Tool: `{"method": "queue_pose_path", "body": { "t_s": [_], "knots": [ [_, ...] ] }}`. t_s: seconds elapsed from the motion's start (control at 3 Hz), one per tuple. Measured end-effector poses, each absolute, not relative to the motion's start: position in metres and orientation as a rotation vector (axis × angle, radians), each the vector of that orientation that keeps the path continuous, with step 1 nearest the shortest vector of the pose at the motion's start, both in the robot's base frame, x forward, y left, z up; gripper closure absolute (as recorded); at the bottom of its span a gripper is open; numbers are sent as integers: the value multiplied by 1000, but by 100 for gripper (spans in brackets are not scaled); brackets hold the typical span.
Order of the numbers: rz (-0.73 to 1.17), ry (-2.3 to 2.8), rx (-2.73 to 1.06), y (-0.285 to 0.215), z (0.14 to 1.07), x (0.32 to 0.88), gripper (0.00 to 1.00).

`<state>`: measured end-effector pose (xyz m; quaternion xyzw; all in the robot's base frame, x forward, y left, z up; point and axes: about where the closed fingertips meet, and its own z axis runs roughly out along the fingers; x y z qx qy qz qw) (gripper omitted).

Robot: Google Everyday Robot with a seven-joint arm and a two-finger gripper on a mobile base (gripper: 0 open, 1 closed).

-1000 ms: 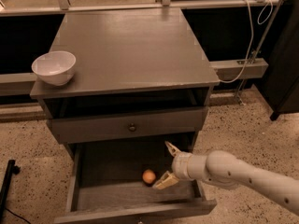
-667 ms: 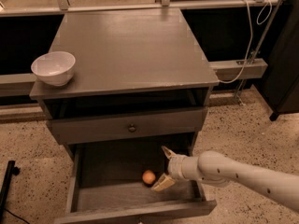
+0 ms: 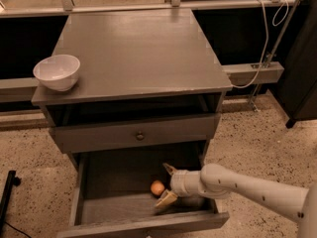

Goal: Pick orange from middle drawer and place on counter

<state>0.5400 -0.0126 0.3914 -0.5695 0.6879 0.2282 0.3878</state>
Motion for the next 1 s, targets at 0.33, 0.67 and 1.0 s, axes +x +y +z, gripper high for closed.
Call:
{"method": "queue_pose_path", "body": {
  "t_s": [0.33, 0.67, 1.0],
  "knots": [
    [641, 1746, -1435, -3, 376, 538, 26],
    [686, 1769, -1418, -3, 366, 534, 50],
    [692, 1711, -1402, -6, 387, 531, 73]
  ]
}}
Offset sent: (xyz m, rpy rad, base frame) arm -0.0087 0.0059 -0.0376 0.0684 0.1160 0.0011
